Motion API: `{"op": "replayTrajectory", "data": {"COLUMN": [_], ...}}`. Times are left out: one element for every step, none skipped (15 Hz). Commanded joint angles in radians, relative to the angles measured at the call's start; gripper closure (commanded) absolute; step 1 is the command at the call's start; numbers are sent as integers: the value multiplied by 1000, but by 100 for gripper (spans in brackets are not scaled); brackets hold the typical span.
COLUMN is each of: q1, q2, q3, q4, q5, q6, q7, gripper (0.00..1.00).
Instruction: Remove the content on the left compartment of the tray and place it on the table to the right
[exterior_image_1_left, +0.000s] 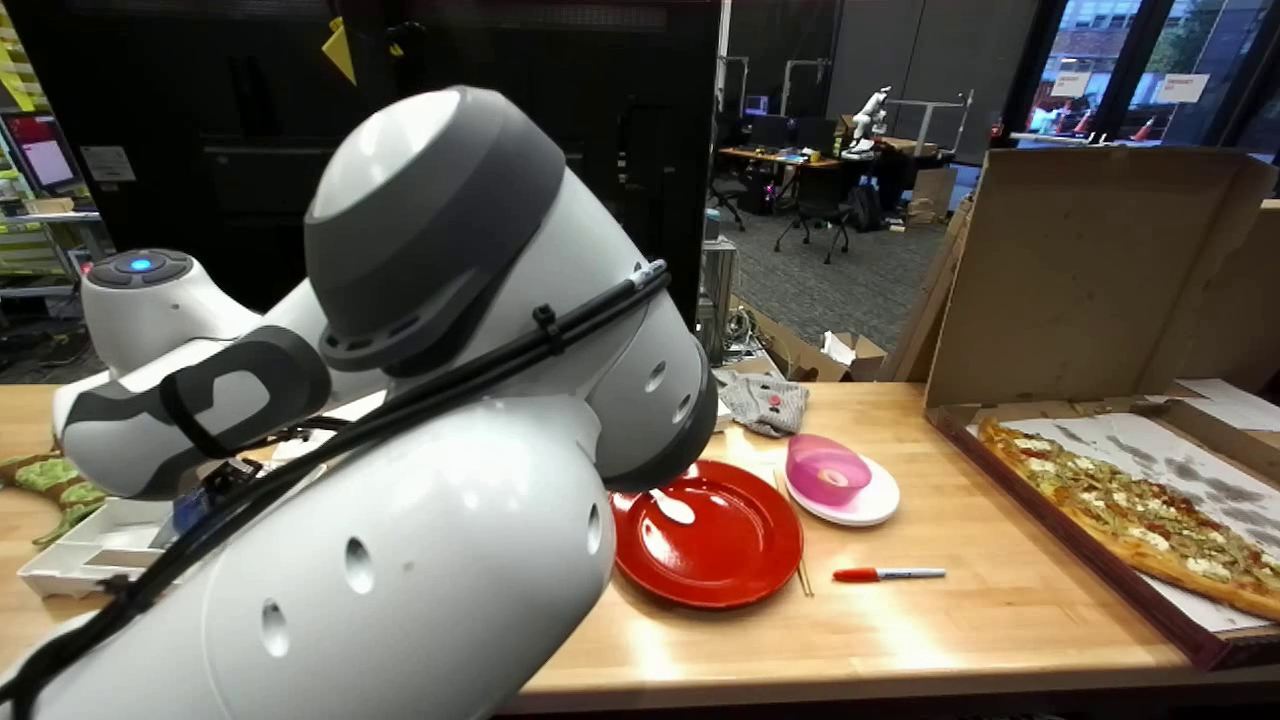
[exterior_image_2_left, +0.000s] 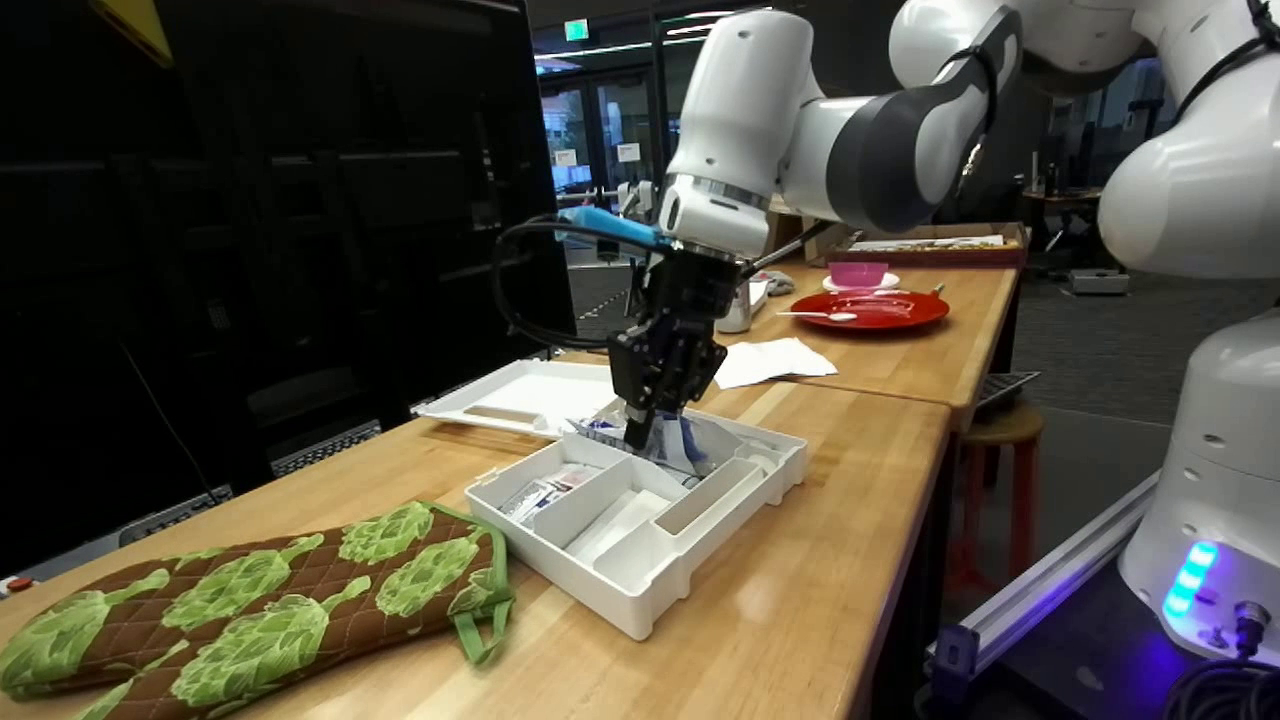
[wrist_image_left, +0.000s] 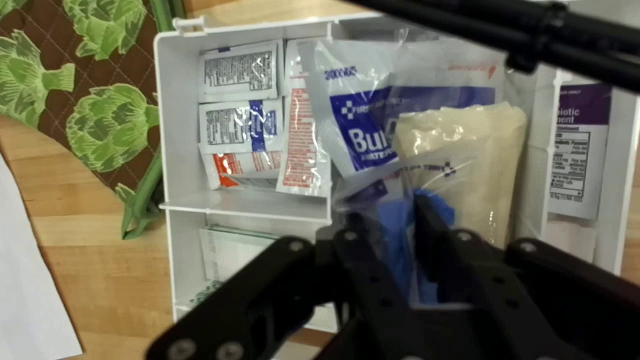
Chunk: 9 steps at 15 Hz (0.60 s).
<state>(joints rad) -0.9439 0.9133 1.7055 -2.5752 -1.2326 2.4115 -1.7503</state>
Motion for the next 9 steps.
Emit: {"op": "replayTrajectory", "data": {"q1": [23,25,26,28,32,34,35,35,34], "q2": [-9,-9,-7,-7,-6,-5,-3,-5,-7], "q3": [11,13,13,15,13,14,19,27,38], "q4": [7,7,8,8,8,7,4,1,-1], "q5": [42,42,42,42,37,36,36,32,30], "q6": [-9,-5,-2,-1,5,8,10,11,10], "q7": [-45,-49,-57,-61,-64,-70,-76,-76,-76], "gripper": [98,100,97,97,97,97,97,97,97]}}
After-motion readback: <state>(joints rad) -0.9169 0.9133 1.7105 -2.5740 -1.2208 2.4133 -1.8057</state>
